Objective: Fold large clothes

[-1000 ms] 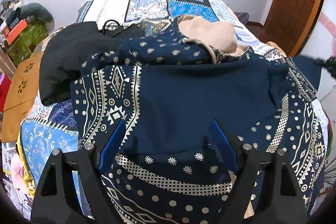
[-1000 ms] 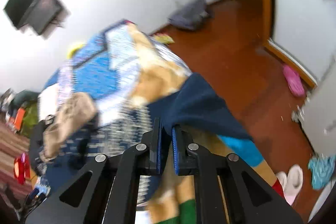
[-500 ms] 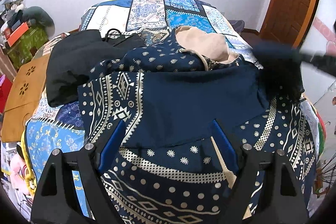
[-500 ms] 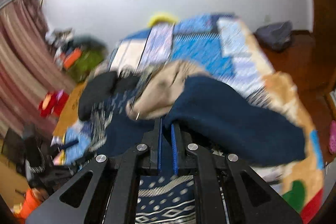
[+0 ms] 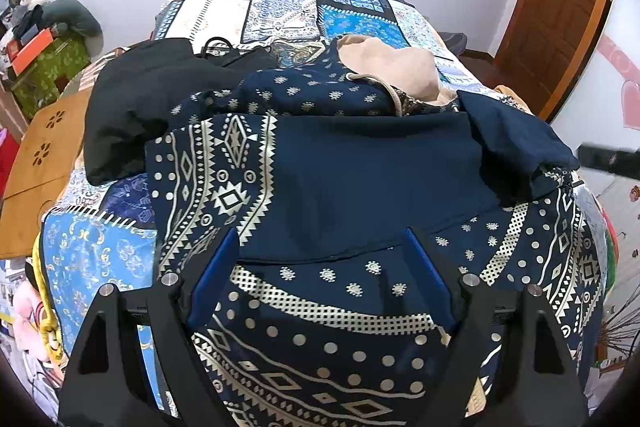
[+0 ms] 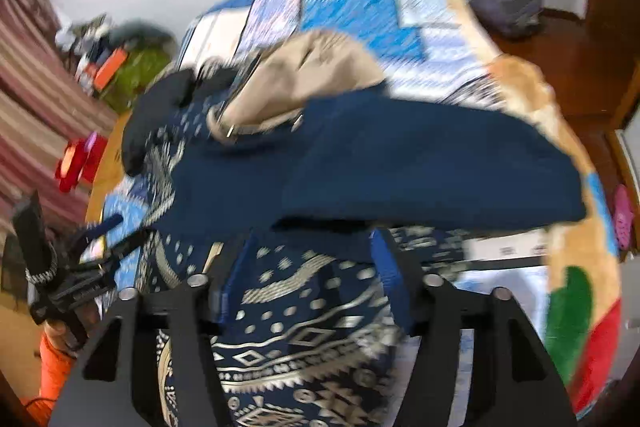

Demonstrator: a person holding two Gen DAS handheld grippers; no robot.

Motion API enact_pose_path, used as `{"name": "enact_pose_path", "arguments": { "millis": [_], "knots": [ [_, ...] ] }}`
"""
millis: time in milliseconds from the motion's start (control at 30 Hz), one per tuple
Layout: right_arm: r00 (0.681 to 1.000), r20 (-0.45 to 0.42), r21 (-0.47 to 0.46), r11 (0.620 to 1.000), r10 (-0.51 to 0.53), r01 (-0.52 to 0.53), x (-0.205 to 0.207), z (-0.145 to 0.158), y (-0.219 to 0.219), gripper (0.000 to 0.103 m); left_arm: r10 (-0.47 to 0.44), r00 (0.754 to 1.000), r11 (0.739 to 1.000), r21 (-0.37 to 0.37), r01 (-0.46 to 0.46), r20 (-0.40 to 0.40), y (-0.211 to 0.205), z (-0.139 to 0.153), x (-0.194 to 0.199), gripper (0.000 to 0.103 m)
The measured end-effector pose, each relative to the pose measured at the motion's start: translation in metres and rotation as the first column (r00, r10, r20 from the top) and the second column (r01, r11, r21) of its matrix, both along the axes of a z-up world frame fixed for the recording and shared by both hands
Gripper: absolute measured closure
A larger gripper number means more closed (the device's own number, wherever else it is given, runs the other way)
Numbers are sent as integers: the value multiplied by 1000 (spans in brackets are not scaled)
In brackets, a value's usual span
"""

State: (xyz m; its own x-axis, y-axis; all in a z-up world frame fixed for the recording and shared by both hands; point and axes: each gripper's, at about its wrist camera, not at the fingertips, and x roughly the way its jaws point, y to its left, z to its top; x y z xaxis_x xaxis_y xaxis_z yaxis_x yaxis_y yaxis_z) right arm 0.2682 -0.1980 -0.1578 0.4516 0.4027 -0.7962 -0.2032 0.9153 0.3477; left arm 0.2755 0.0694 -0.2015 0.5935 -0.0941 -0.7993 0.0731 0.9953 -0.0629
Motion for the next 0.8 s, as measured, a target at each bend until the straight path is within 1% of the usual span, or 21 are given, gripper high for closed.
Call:
{"name": "enact_pose_path", "arguments": {
  "millis": [100,200,267,400,533,700,733,800],
  "knots": [
    [996,28,18,996,-85,84,2,8,-29,46,-9,1000,1000,1,9,-2,-6,-1,3,20],
    [981,23,15,981,-191,191,9,4,-58,46,-17,1000,1000,1,17,-4,-11,-2,6,20],
    [968,1,24,968,-251,251,14,-3,-78,46,-21,1000,1000,0,21,-5,-14,-2,6,20],
    [934,-80,54,934,-348,352,24,-34,-108,46,-24,1000,1000,1,24,-13,-16,-4,9,20],
    [907,-169,113,906,-386,407,36,-62,-123,46,-16,1000,1000,1,16,-21,-15,-6,12,20],
    [883,-201,168,874,-423,457,49,-77,-133,46,-2,999,1000,-10,2,-34,-13,-10,15,20],
    [877,-203,168,867,-436,470,52,-79,-134,47,0,999,1000,-9,0,-34,-12,-10,15,20],
    [861,-196,154,852,-469,500,53,-80,-136,54,1,999,1000,-10,-1,-32,-12,-9,14,20]
  ]
}}
